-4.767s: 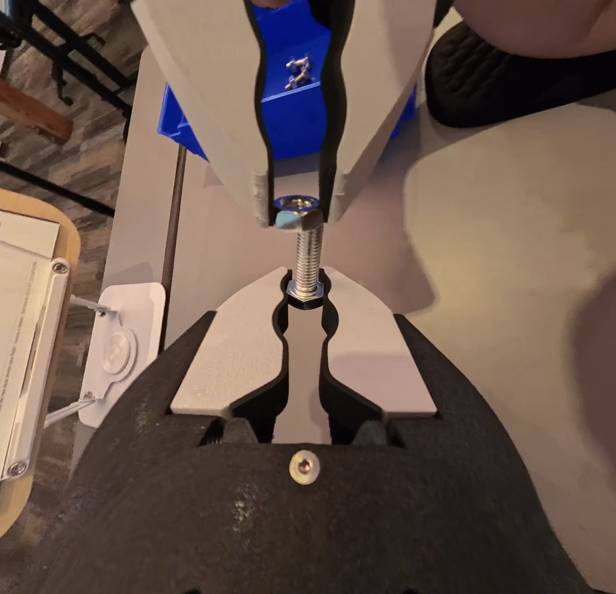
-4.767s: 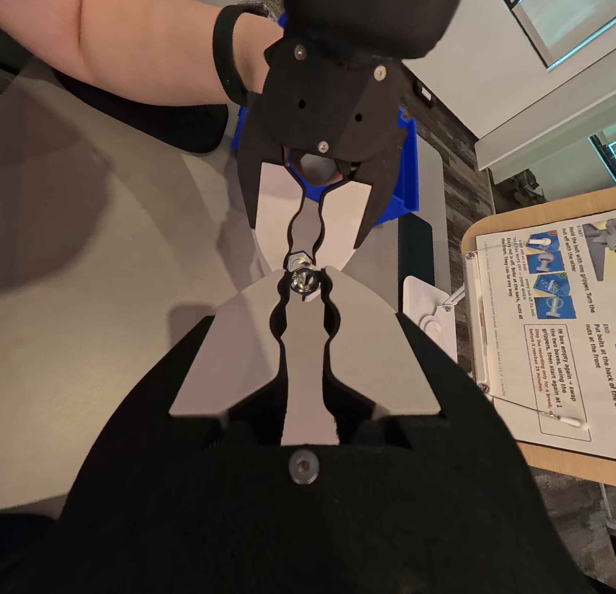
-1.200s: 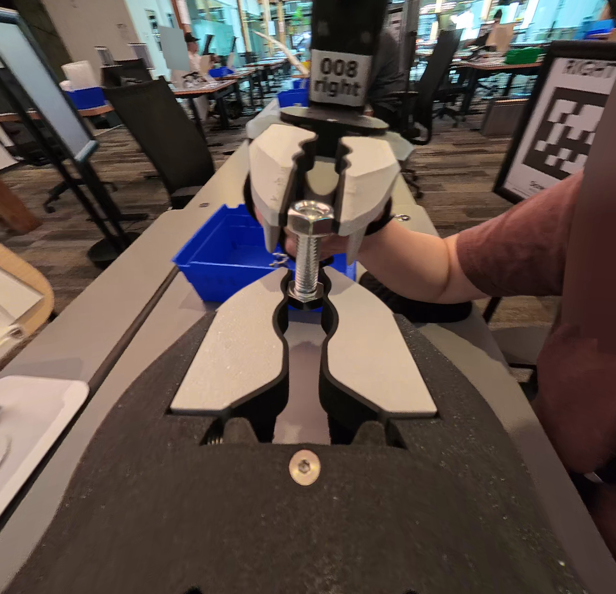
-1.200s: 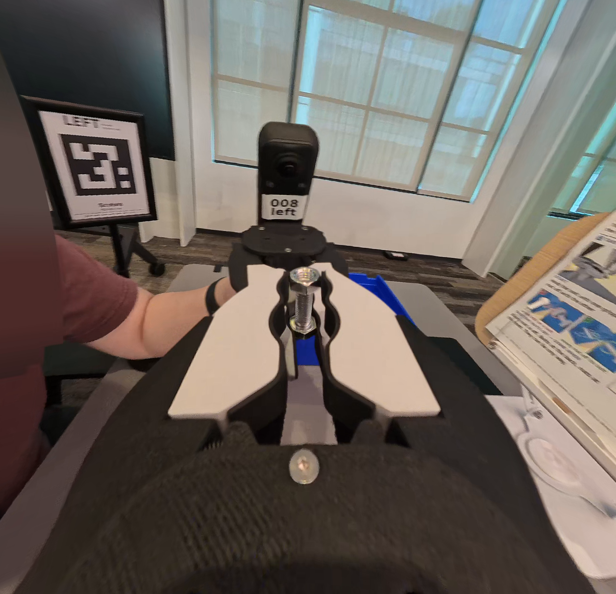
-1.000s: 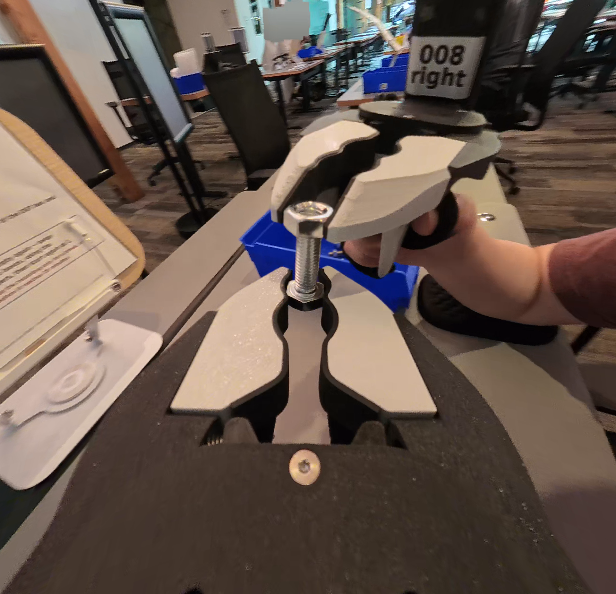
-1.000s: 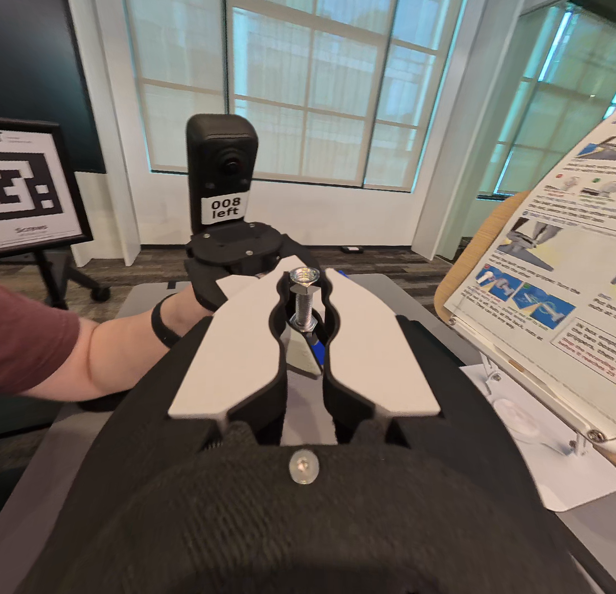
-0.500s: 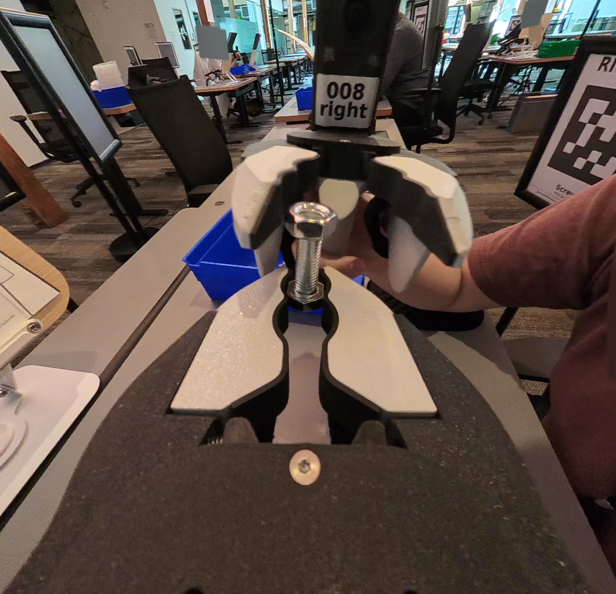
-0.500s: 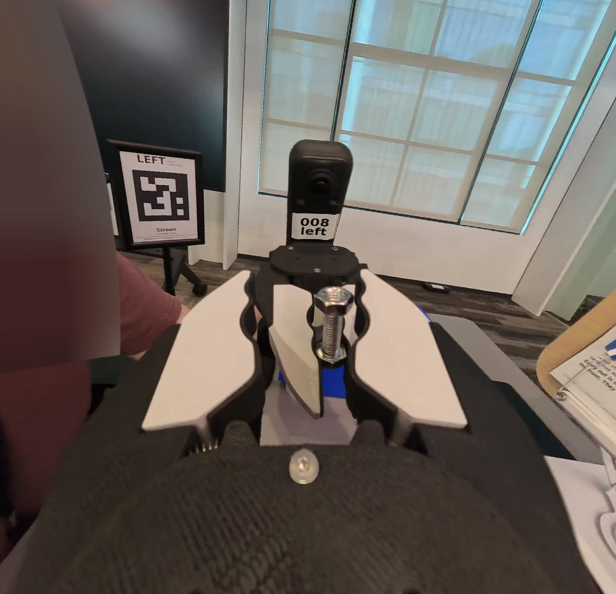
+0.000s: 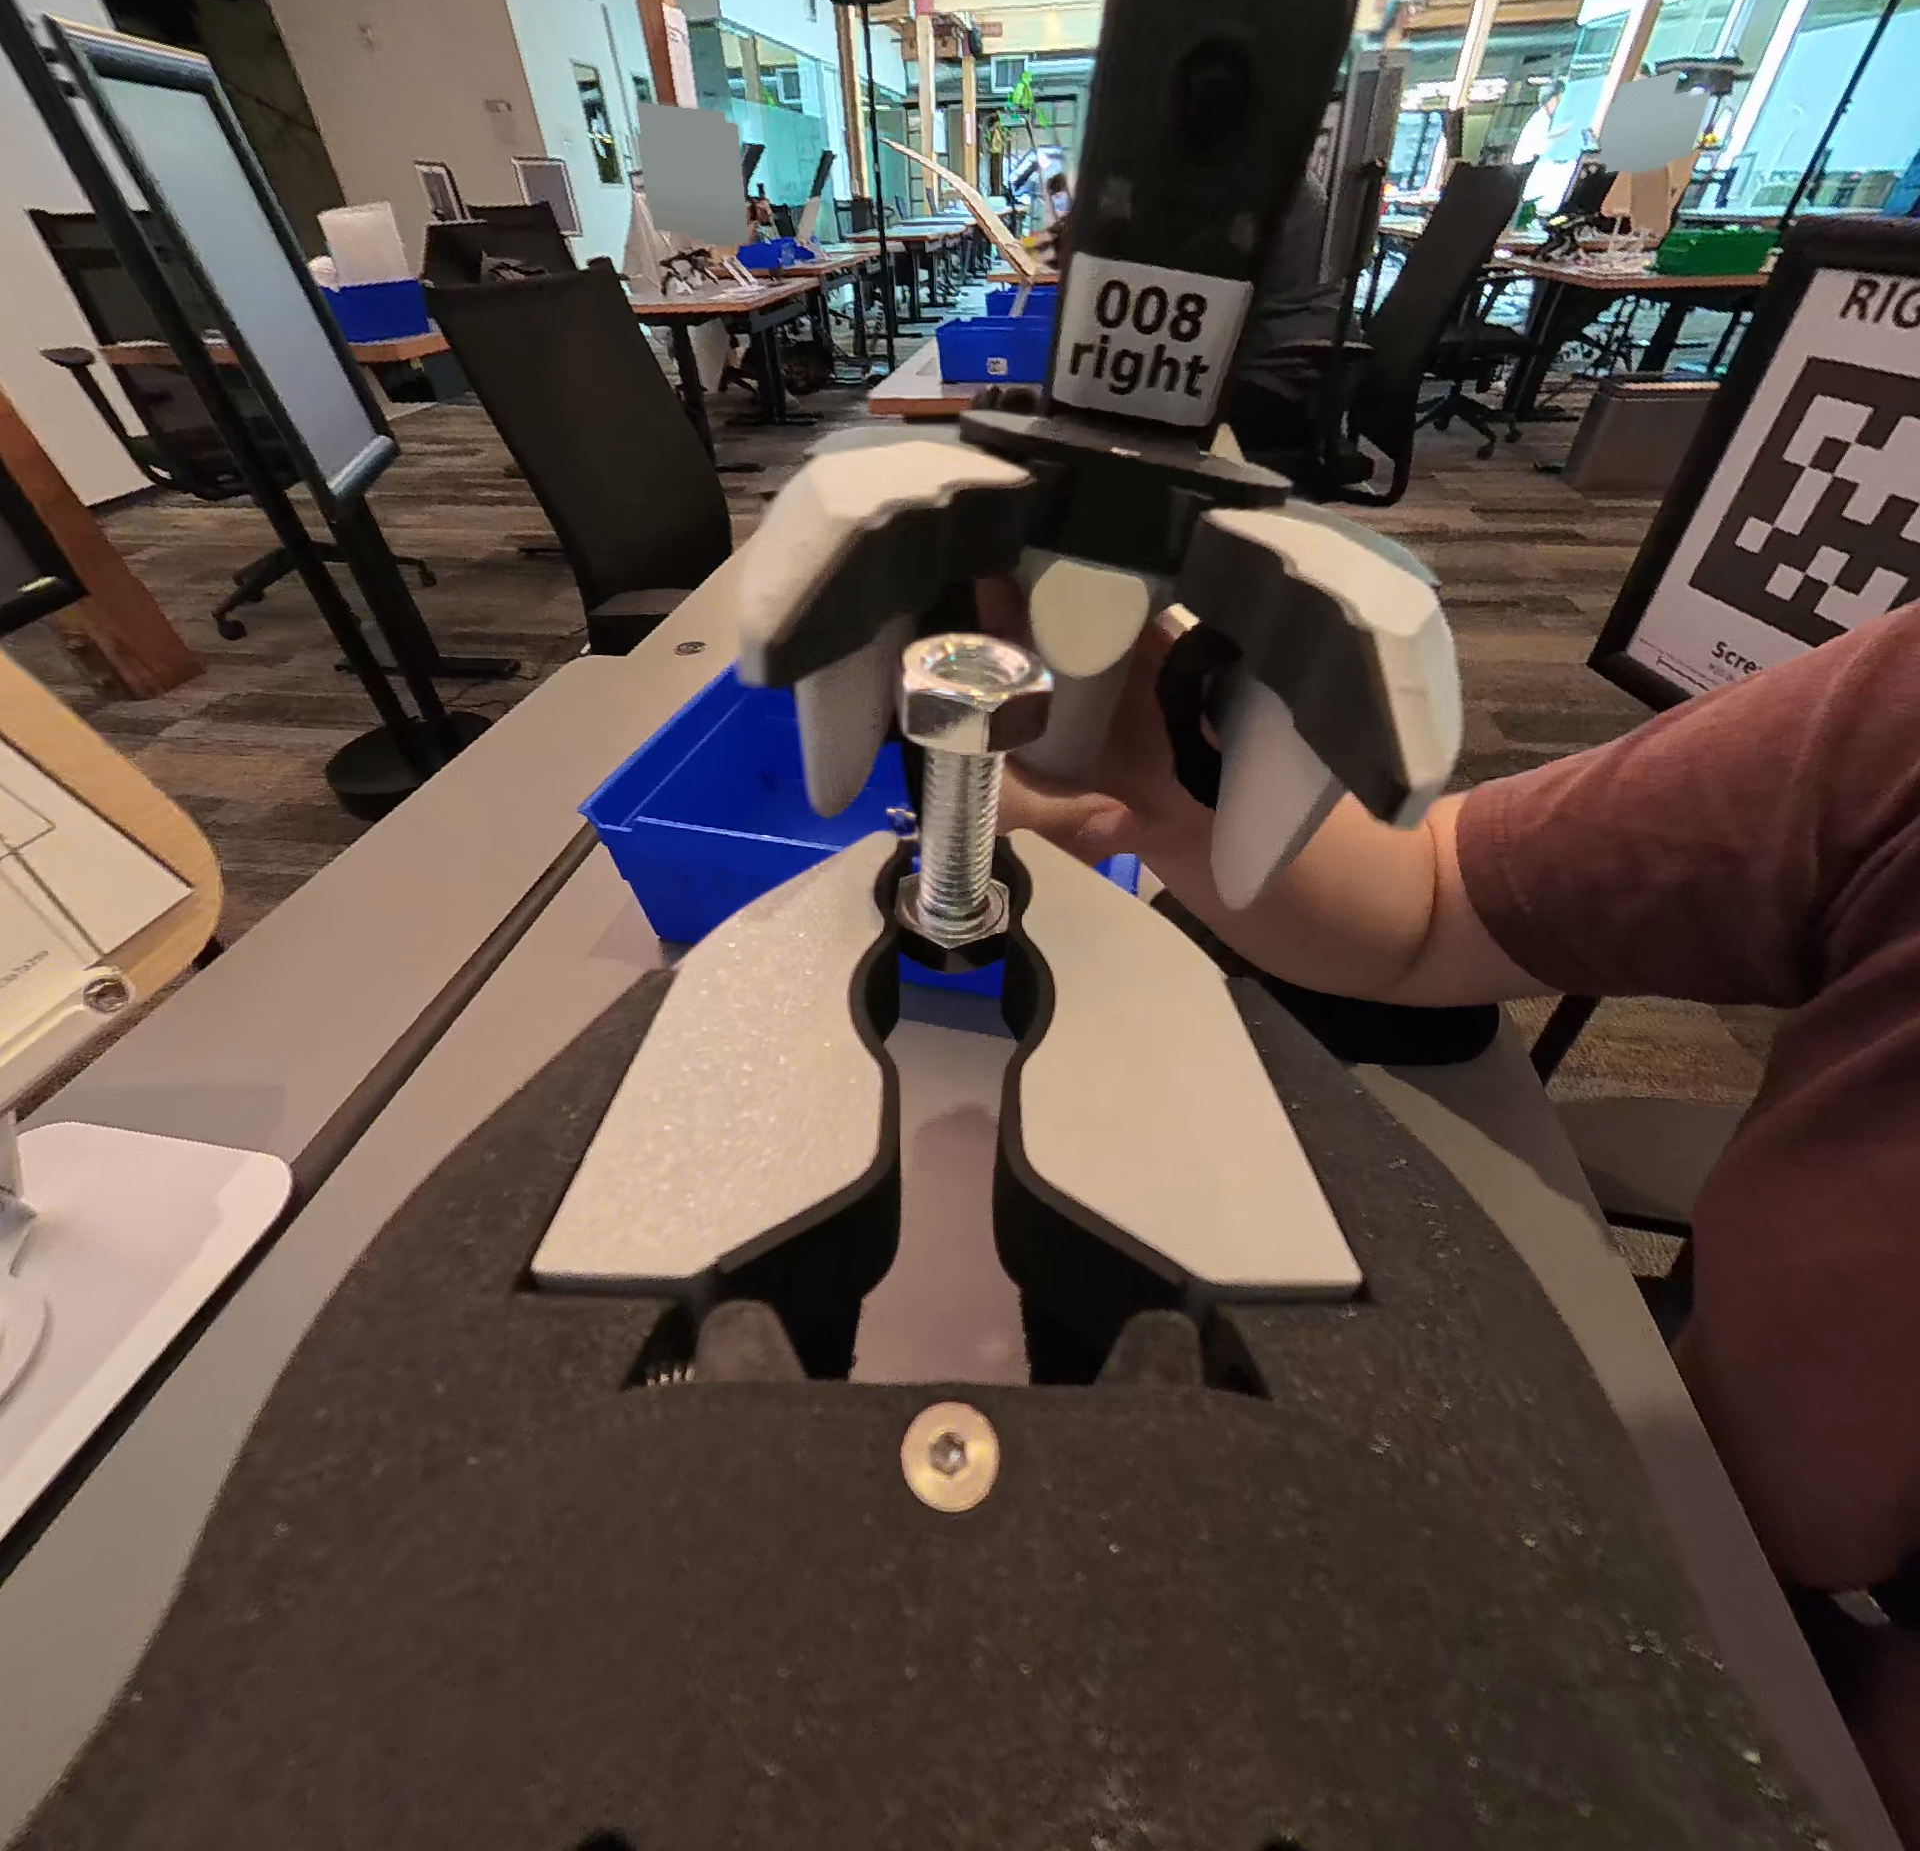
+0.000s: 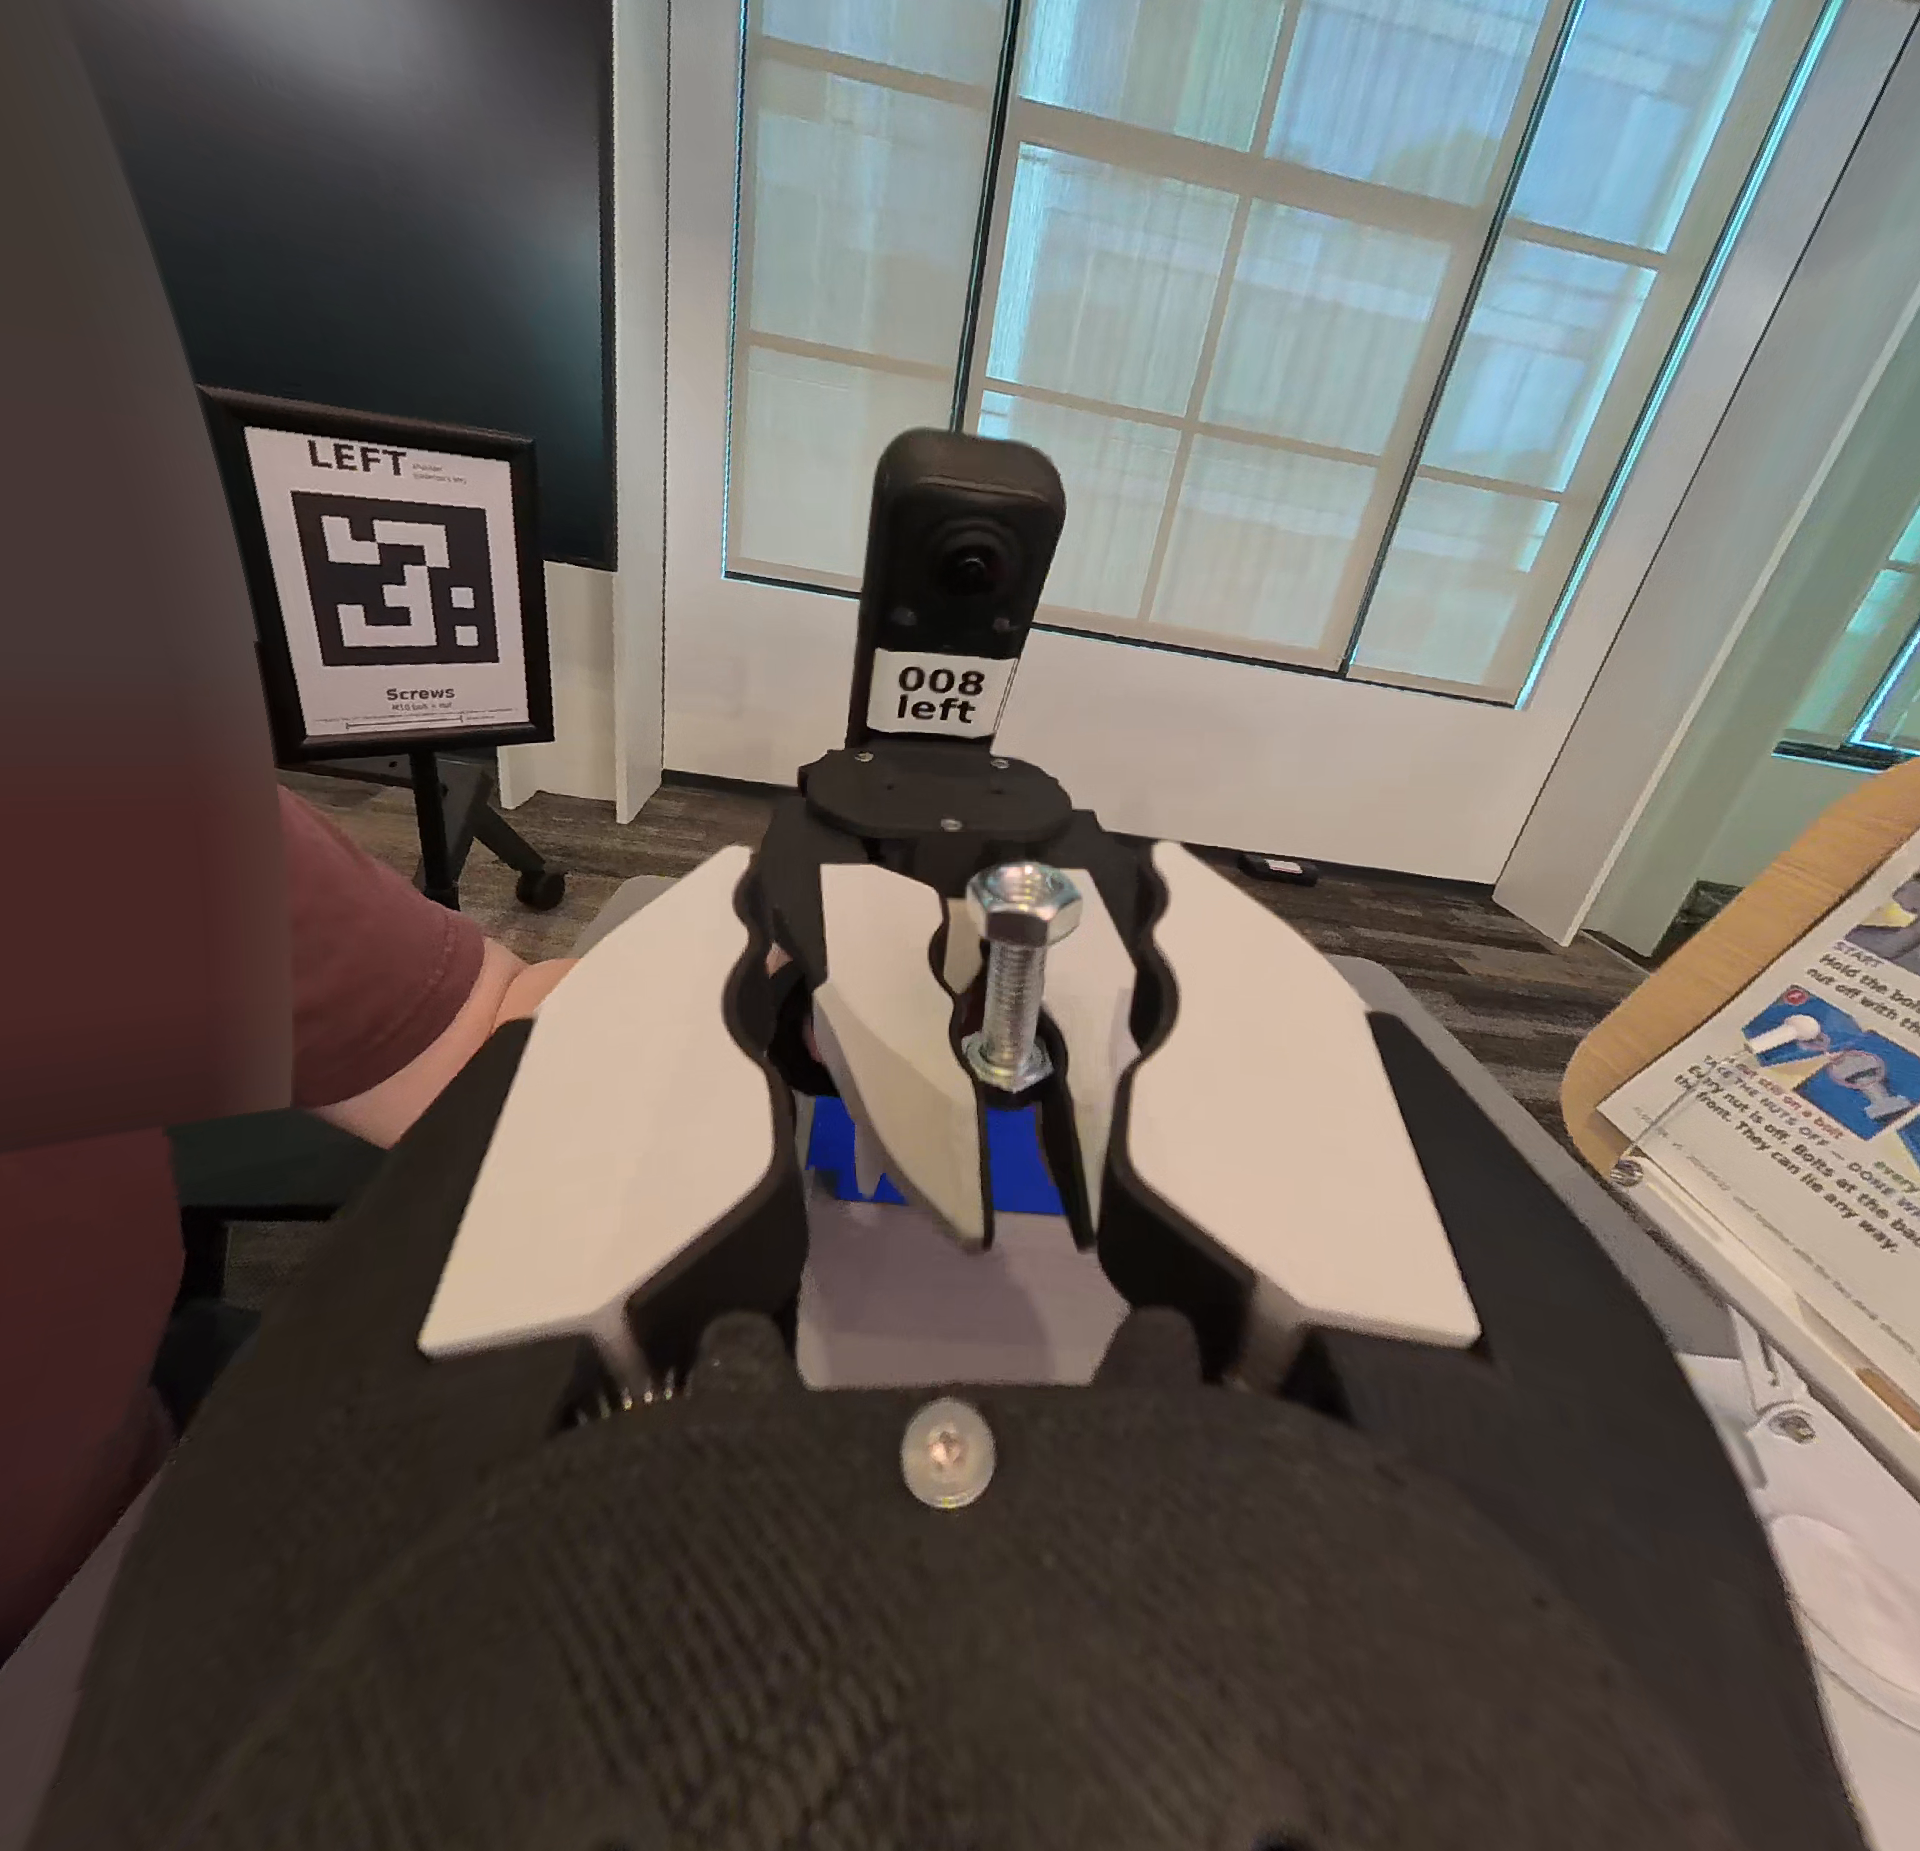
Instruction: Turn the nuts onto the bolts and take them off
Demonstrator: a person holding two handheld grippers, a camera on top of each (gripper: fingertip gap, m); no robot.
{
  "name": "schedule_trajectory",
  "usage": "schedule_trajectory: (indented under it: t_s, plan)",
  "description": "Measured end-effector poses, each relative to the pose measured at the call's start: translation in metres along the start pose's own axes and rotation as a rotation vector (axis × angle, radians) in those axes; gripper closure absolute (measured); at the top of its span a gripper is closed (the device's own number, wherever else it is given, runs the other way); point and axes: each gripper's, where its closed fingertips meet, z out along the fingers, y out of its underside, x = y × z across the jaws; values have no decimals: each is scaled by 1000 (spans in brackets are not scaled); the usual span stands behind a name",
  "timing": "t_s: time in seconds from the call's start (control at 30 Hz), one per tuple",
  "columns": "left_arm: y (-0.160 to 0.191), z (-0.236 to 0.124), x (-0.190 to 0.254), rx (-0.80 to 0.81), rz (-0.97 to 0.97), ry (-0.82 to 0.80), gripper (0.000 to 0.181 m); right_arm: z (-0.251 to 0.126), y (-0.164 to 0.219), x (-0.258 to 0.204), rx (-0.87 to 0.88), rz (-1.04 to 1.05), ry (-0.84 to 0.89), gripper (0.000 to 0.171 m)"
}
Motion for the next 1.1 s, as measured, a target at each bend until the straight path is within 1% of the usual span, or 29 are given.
schedule_trajectory:
  t_s: [0.13,0.17,0.23,0.33,0.37,0.4,0.47,0.57,0.67,0.73,0.8,0.83,0.87,0.9,0.97,1.03,1.1]
  plan:
    - [7,9,7,-41,37,12,167,11,11,-11,-52,-27,-31,99]
    - [8,9,4,-44,44,-7,167,12,13,-11,-69,-46,-24,95]
    - [5,5,-5,-32,31,-49,167,10,15,-8,-99,-90,11,91]
    - [0,-8,-20,-4,15,-109,167,3,11,-3,-109,-96,26,98]
    - [-1,-12,-24,5,5,-127,167,0,8,-2,-100,-89,23,106]
    - [-2,-15,-26,10,-10,-127,167,-2,5,-2,-82,-77,19,106]
    - [-3,-16,-24,16,-26,-101,167,-1,3,1,-55,-64,37,102]
    - [3,-5,-11,-25,4,-50,167,6,10,3,-62,-80,62,93]
    - [10,5,-6,-66,36,-56,167,11,15,-6,-85,-107,28,96]
    - [9,1,-13,-68,37,-90,167,9,16,-4,-108,-143,48,94]
    - [7,-7,-20,-58,2,-101,167,3,15,0,-137,-157,64,103]
    - [5,-11,-23,-49,-13,-108,167,-1,12,1,-134,-150,59,113]
    - [4,-15,-27,-38,-22,-121,167,-4,8,0,-117,-134,45,119]
    - [4,-17,-28,-39,-27,-126,167,-6,3,1,-91,-114,45,118]
    - [5,-15,-25,-51,-27,-109,167,-5,1,5,-63,-104,69,109]
    - [10,-8,-18,-84,-9,-88,167,0,6,7,-74,-125,94,101]
    - [16,0,-14,-119,14,-82,167,5,13,2,-98,-141,75,100]
